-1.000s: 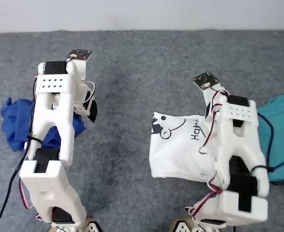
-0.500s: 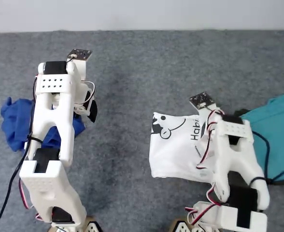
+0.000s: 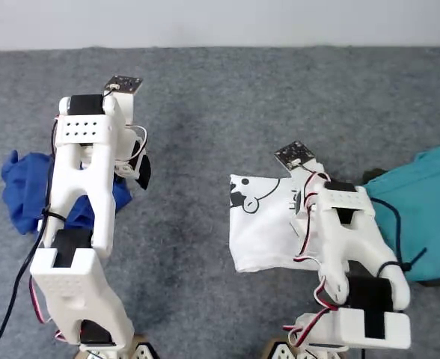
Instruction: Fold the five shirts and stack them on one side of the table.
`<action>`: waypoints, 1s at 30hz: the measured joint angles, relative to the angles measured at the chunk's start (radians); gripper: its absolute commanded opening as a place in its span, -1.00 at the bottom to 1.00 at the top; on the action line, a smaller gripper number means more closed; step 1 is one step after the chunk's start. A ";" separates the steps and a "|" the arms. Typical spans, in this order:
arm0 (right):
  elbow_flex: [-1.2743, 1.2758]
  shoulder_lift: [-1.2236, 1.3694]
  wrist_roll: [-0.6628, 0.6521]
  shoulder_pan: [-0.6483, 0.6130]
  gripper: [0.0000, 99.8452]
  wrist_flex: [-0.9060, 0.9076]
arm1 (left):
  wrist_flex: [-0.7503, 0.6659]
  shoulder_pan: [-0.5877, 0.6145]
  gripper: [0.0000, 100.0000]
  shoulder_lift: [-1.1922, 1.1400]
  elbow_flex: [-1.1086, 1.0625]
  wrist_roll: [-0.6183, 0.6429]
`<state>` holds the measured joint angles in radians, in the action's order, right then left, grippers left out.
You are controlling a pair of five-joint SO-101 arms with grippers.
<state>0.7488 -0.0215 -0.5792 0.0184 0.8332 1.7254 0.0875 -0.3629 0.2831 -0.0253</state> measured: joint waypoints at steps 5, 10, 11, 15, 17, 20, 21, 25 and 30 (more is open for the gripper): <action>0.000 0.000 0.002 -0.006 -0.92 -0.014 | 0.000 0.000 -0.62 0.000 0.000 0.000; -0.011 0.000 0.002 -0.006 -0.98 -0.012 | 0.000 0.000 -0.62 0.000 0.000 0.000; -0.017 0.002 0.002 -0.006 -0.98 -0.011 | 0.000 0.000 -0.62 0.000 0.000 0.000; -0.061 0.021 0.046 -0.006 -0.98 -0.006 | 0.000 0.000 -0.62 0.000 0.000 0.000; -0.107 0.034 0.087 -0.006 -0.98 0.015 | 0.000 0.000 -0.62 0.000 0.000 0.000; -0.213 0.044 0.144 -0.014 -0.98 0.075 | 0.000 0.000 -0.62 0.000 0.000 0.000; -0.255 0.044 0.161 -0.015 -0.98 0.100 | 0.000 0.000 -0.62 0.000 0.000 0.000; -0.410 0.044 0.230 0.020 -0.98 0.186 | 0.000 0.000 -0.62 0.000 0.000 0.000; -0.560 0.046 0.318 0.081 -0.98 0.285 | 0.000 0.000 -0.62 0.000 0.000 0.000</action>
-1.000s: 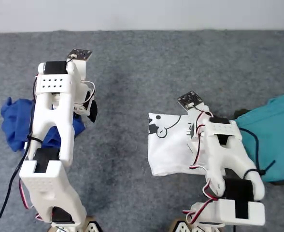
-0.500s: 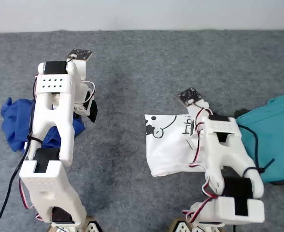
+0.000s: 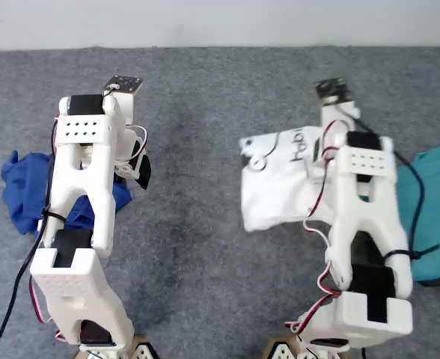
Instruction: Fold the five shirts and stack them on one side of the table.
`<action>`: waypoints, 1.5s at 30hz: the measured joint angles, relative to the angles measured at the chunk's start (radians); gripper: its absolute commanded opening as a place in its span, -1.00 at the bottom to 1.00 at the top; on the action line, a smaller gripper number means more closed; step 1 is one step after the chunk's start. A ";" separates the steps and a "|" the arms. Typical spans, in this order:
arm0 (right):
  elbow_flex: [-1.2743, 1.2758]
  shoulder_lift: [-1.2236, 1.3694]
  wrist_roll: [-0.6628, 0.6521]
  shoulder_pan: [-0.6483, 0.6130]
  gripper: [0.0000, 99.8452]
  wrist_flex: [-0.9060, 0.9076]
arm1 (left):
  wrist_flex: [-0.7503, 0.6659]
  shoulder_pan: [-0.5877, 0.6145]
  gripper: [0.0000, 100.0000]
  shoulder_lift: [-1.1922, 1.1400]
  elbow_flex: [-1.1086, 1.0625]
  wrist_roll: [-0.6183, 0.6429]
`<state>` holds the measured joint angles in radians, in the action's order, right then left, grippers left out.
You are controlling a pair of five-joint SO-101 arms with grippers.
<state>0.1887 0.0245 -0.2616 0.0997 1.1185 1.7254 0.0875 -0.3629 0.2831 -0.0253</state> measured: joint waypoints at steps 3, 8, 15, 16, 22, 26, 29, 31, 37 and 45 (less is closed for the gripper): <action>-0.061 0.000 0.078 0.060 -0.98 0.043 | 0.000 0.000 -0.62 0.000 0.000 0.000; -0.091 0.000 0.270 0.190 -0.98 0.077 | 0.000 0.000 -0.62 0.000 0.000 0.000; -0.091 -0.005 0.384 0.377 -0.98 0.077 | 0.000 0.000 -0.62 0.000 -0.002 0.000; -0.089 -0.015 0.390 0.407 -0.98 0.077 | 0.000 0.000 -0.62 0.000 -0.002 0.000; -0.087 -0.106 0.394 0.531 -0.98 0.055 | 0.000 0.000 -0.62 0.000 -0.002 0.000; -0.086 -0.137 0.400 0.574 -0.98 0.057 | 0.000 0.000 -0.62 0.000 -0.002 0.000; -0.086 -0.141 0.400 0.617 -0.98 0.095 | 0.000 0.000 -0.62 0.000 -0.002 0.000; -0.080 -0.141 0.400 0.649 -0.98 0.123 | 0.000 0.000 -0.62 0.000 -0.002 0.000; 0.060 -0.144 0.400 0.713 -0.98 0.123 | 0.000 0.000 -0.62 0.000 -0.002 0.000; 0.253 -0.149 0.400 0.786 -0.98 -0.038 | -0.002 0.000 -0.62 0.000 -0.041 0.000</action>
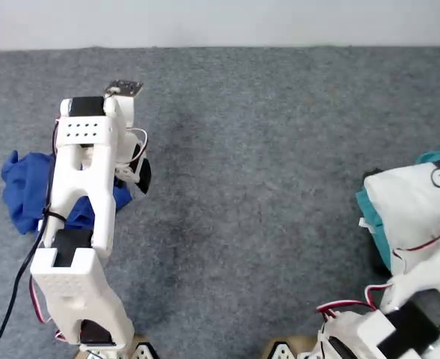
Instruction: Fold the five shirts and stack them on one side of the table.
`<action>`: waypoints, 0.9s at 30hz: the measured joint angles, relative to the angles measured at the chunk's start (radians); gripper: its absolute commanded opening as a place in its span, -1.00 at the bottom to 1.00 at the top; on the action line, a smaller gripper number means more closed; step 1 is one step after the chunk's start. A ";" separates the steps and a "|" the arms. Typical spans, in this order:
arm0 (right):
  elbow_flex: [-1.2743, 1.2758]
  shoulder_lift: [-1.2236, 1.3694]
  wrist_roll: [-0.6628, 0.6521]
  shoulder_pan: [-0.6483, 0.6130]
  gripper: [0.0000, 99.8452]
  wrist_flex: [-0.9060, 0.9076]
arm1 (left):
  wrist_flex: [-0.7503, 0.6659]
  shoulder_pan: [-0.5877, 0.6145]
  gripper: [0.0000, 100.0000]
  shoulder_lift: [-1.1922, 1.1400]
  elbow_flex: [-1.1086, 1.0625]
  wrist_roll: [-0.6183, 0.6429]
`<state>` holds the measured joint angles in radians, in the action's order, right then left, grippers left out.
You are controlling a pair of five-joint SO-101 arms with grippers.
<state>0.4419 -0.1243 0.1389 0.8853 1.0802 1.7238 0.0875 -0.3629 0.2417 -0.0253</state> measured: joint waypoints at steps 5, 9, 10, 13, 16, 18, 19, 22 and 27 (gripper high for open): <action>0.049 0.000 0.000 0.021 -0.98 -0.100 | 0.000 0.000 -0.62 0.000 -0.003 0.000; 0.051 0.000 -0.048 0.025 -0.73 -0.133 | 0.000 0.000 -0.62 0.000 -0.003 0.000; 0.051 0.000 -0.061 0.025 -0.64 -0.135 | 0.000 0.000 -0.62 0.000 -0.003 0.000; 0.051 0.000 -0.081 0.025 -0.44 -0.137 | 0.000 0.000 -0.62 0.000 -0.003 0.000; 0.051 0.000 -0.114 0.025 -0.42 -0.120 | 0.000 0.000 -0.62 0.000 -0.003 0.000; 0.037 -0.017 -0.126 0.025 -0.42 -0.077 | 0.000 0.000 -0.62 0.000 -0.003 0.000; 0.020 -0.032 -0.130 0.028 -0.42 -0.052 | 0.000 0.000 -0.62 0.000 -0.003 0.000; -0.052 -0.089 -0.137 0.031 -0.42 0.035 | 0.000 0.000 -0.62 0.000 -0.003 0.000; -0.244 -0.201 -0.184 0.031 -0.42 0.210 | 0.000 0.000 -0.62 0.000 -0.003 0.000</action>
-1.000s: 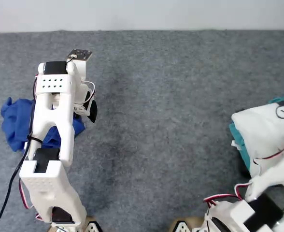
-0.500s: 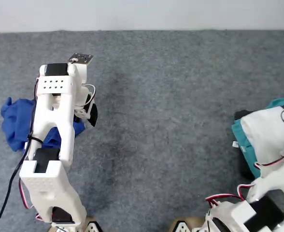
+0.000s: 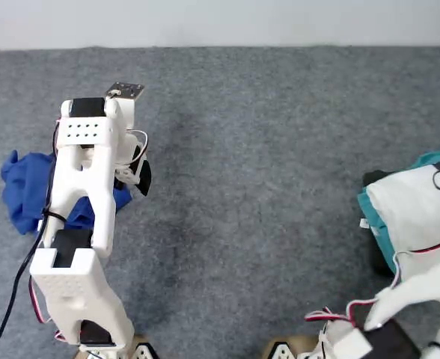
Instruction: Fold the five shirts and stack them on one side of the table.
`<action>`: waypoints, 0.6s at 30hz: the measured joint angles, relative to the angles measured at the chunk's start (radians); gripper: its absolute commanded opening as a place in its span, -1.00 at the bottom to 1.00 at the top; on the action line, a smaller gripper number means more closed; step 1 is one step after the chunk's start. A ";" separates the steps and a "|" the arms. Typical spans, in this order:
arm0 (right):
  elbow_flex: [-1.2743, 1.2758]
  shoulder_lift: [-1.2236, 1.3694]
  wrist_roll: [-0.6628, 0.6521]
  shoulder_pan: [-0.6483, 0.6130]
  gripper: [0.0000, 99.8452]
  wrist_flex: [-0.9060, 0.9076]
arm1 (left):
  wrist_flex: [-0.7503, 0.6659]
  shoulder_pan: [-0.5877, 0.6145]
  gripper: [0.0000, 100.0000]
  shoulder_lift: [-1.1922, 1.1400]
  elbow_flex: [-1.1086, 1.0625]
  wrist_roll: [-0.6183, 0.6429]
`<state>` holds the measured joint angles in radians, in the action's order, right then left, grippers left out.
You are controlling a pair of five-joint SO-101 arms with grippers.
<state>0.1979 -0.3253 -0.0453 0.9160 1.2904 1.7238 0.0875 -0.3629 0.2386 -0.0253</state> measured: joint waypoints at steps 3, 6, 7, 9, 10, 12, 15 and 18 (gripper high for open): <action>-0.069 -0.048 -0.005 0.000 -0.42 0.057 | 0.000 0.000 -0.62 0.000 0.000 0.000; -0.044 -0.054 -0.006 0.000 -0.42 0.052 | 0.000 -0.011 -0.62 0.000 0.000 0.005; -0.021 -0.052 -0.006 0.000 -0.42 0.029 | 0.000 -0.018 -0.62 0.000 0.000 0.002; 0.041 -0.040 -0.006 0.000 -0.42 -0.037 | 0.000 -0.035 -0.62 0.000 0.000 0.000; 0.081 -0.031 -0.006 0.000 -0.42 -0.083 | 0.000 -0.043 -0.62 0.000 0.000 0.000; 0.158 -0.005 -0.006 0.000 -0.42 -0.190 | 0.000 -0.055 -0.62 0.000 0.000 0.000; 0.244 0.043 -0.006 0.000 -0.42 -0.345 | 0.000 -0.057 -0.62 0.000 0.000 0.000; 0.272 0.101 -0.006 0.000 -0.42 -0.436 | 0.000 -0.055 -0.62 0.000 0.000 0.000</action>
<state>0.4695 -0.2240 -0.0514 0.9160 0.8546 1.7238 0.0322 -0.3629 0.2386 -0.0253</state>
